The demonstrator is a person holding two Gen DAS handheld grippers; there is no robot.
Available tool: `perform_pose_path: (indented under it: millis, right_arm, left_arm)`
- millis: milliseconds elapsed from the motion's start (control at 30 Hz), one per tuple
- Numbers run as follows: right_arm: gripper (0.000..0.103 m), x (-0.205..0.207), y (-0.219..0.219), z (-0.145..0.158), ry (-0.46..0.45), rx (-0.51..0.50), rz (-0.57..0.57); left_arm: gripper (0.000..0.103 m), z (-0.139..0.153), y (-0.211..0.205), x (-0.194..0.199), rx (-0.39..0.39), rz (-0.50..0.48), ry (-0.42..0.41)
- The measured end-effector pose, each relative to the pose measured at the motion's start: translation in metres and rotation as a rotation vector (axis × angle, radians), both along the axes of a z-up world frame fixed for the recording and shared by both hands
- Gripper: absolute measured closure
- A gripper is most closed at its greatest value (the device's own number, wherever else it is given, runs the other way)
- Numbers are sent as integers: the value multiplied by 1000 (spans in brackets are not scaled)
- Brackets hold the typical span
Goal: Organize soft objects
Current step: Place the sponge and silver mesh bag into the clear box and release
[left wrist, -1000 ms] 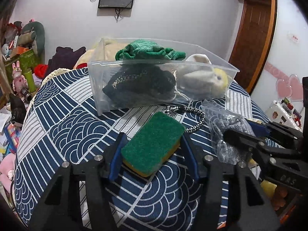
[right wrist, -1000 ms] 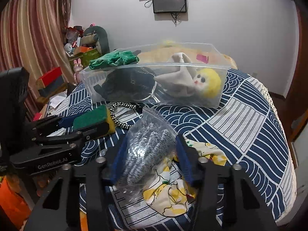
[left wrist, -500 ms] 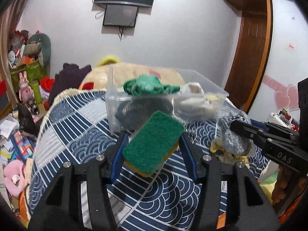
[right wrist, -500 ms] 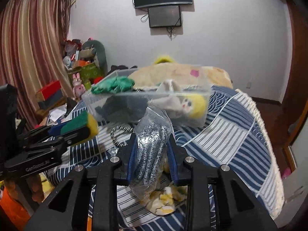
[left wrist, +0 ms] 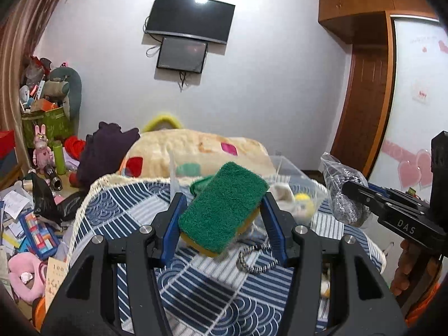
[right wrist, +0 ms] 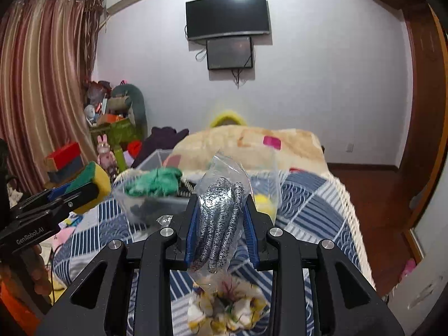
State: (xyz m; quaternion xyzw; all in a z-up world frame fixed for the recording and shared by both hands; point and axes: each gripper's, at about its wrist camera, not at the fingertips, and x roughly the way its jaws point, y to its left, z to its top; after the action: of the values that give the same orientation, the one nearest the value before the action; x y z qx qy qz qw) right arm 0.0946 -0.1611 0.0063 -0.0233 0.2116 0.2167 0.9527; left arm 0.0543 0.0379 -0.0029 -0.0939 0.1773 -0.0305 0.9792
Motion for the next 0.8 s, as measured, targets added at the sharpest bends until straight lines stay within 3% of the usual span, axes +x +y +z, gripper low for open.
perform_pose_path:
  millis: [300, 800]
  right_arm:
    - [76, 18, 16, 21, -63, 12, 21]
    - [76, 59, 48, 10, -5, -23, 58]
  left_arm:
    - [49, 11, 20, 24, -7, 57, -9]
    - [49, -22, 25, 90, -22, 40, 148]
